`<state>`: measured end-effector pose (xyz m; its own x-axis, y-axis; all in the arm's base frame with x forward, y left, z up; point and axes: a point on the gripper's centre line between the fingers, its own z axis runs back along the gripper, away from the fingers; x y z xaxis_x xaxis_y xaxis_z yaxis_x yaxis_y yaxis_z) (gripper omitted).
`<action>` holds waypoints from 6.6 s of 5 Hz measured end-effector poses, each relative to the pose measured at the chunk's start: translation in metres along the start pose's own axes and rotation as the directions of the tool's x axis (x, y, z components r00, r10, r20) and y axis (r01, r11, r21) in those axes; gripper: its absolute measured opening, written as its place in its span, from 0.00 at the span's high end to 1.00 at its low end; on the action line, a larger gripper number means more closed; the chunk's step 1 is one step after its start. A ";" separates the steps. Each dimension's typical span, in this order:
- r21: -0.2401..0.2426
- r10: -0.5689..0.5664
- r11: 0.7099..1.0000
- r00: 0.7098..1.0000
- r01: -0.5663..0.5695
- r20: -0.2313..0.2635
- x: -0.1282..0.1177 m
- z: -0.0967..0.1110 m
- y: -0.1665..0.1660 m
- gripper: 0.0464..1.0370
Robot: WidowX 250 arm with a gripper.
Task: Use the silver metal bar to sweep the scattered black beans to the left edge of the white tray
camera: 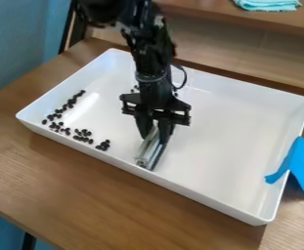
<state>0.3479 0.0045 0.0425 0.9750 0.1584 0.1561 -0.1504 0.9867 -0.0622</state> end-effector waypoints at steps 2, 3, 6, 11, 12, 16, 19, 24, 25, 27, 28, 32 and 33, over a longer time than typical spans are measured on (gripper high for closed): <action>0.012 -0.014 1.000 1.000 0.014 0.017 -0.002 -0.002 0.032 0.67; 0.028 -0.021 0.999 0.999 0.020 0.033 0.001 0.000 0.061 0.67; 0.076 -0.073 0.995 0.997 0.070 0.025 0.004 0.010 0.164 0.67; -0.135 -0.030 0.991 0.997 0.020 -0.069 0.028 0.040 0.086 0.67; -0.123 -0.018 0.992 0.997 0.008 -0.080 0.034 0.037 0.039 0.67; -0.030 0.070 0.997 0.997 -0.071 -0.038 0.075 -0.005 -0.031 0.67; -0.027 0.129 0.991 0.992 -0.129 -0.017 0.091 -0.007 0.009 0.67; -0.029 0.206 0.978 0.978 -0.205 0.025 0.117 -0.017 0.094 0.67; -0.025 0.207 0.978 0.978 -0.207 0.008 0.108 -0.014 0.105 0.67; 0.076 0.143 0.987 0.989 -0.145 0.031 0.092 -0.008 0.125 0.67; 0.123 0.146 0.982 0.989 -0.142 -0.020 0.086 0.001 0.163 0.67; 0.026 0.110 0.994 0.984 -0.107 -0.140 0.094 0.032 0.203 0.67; -0.051 0.100 0.992 0.977 -0.111 -0.188 0.068 0.039 0.185 0.67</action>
<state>0.3798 0.1996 0.0804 0.9684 0.2464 -0.0388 -0.2494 0.9597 -0.1298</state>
